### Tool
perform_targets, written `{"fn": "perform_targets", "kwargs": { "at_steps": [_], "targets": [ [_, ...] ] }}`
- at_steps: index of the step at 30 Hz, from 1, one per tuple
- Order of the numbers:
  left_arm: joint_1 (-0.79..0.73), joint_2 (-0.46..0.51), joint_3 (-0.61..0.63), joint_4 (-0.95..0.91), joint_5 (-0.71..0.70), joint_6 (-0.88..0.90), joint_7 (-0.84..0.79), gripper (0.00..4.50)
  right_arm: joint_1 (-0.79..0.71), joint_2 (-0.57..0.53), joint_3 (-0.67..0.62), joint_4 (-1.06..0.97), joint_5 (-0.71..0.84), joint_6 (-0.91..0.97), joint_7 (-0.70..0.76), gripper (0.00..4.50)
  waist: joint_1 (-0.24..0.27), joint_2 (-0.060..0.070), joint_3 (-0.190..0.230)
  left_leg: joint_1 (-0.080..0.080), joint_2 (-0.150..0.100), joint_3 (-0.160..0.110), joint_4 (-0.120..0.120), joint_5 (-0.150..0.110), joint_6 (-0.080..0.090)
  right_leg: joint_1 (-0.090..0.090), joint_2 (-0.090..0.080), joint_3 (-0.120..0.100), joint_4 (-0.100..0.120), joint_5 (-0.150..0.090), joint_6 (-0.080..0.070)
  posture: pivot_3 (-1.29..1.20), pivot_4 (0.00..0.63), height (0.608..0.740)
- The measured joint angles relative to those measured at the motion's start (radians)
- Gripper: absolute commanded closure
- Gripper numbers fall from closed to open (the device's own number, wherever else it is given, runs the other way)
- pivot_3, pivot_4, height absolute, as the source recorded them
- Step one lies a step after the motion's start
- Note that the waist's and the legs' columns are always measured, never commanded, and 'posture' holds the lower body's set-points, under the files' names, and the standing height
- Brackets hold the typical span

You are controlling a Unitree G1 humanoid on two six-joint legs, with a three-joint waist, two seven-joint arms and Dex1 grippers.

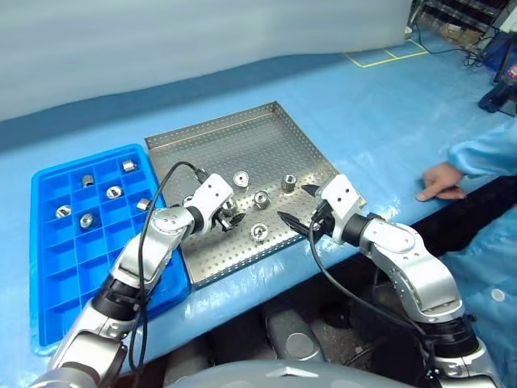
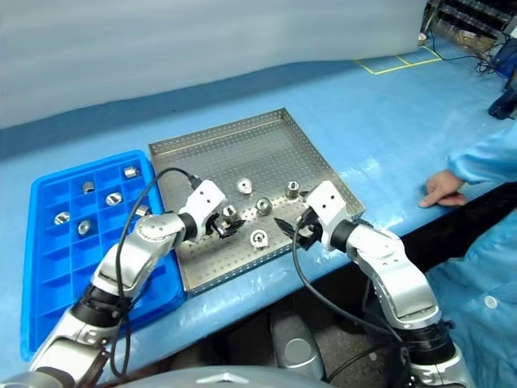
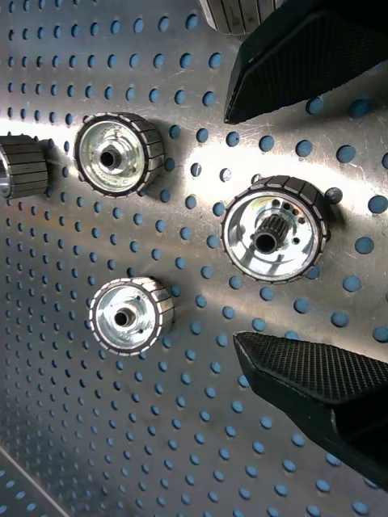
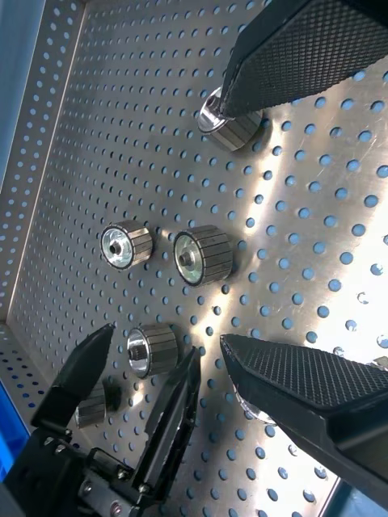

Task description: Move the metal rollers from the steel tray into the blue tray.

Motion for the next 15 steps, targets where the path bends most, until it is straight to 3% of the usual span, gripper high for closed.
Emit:
{"fn": "perform_targets", "kwargs": {
  "at_steps": [4,7,10,11,15],
  "targets": [
    [-0.001,-0.023,0.0,0.043,0.001,-0.007,-0.016,0.19,0.002,-0.007,-0.003,-0.014,0.0,0.008,-0.014,0.0,-0.022,0.001,-0.001,0.001,0.0,0.0,0.0,0.0,0.0,0.001,0.0,0.0,0.0,0.0,0.0,-0.43,0.15,0.74],
    [0.0,-0.044,0.005,0.052,0.0,0.001,-0.016,0.9,0.004,-0.009,-0.003,-0.016,0.001,0.019,-0.02,0.0,-0.023,0.002,-0.001,0.002,-0.001,0.0,0.0,0.0,0.001,0.003,-0.001,0.0,0.0,0.0,0.001,-0.42,0.15,0.74],
    [0.007,-0.058,0.005,0.05,-0.002,0.014,-0.016,1.89,0.004,-0.01,-0.003,-0.018,0.001,0.019,-0.022,0.0,-0.023,0.002,-0.002,0.003,-0.001,0.001,0.001,0.001,0.002,0.003,-0.002,0.001,0.0,0.001,0.003,-0.41,0.15,0.74],
    [0.01,-0.06,0.005,0.048,-0.003,0.016,-0.016,1.89,0.004,-0.011,-0.003,-0.018,0.001,0.02,-0.022,0.0,-0.024,0.002,-0.002,0.003,-0.001,0.002,0.002,0.002,0.003,0.004,-0.002,0.002,0.0,0.001,0.003,-0.4,0.15,0.74],
    [0.026,-0.067,0.047,0.047,-0.005,0.022,0.001,2.81,-0.001,-0.012,-0.002,-0.017,-0.001,0.02,-0.023,0.0,-0.037,0.002,-0.002,0.004,-0.001,0.003,0.003,0.003,0.005,0.004,-0.002,0.005,0.0,0.0,0.001,-0.39,0.15,0.74]
  ]
}}
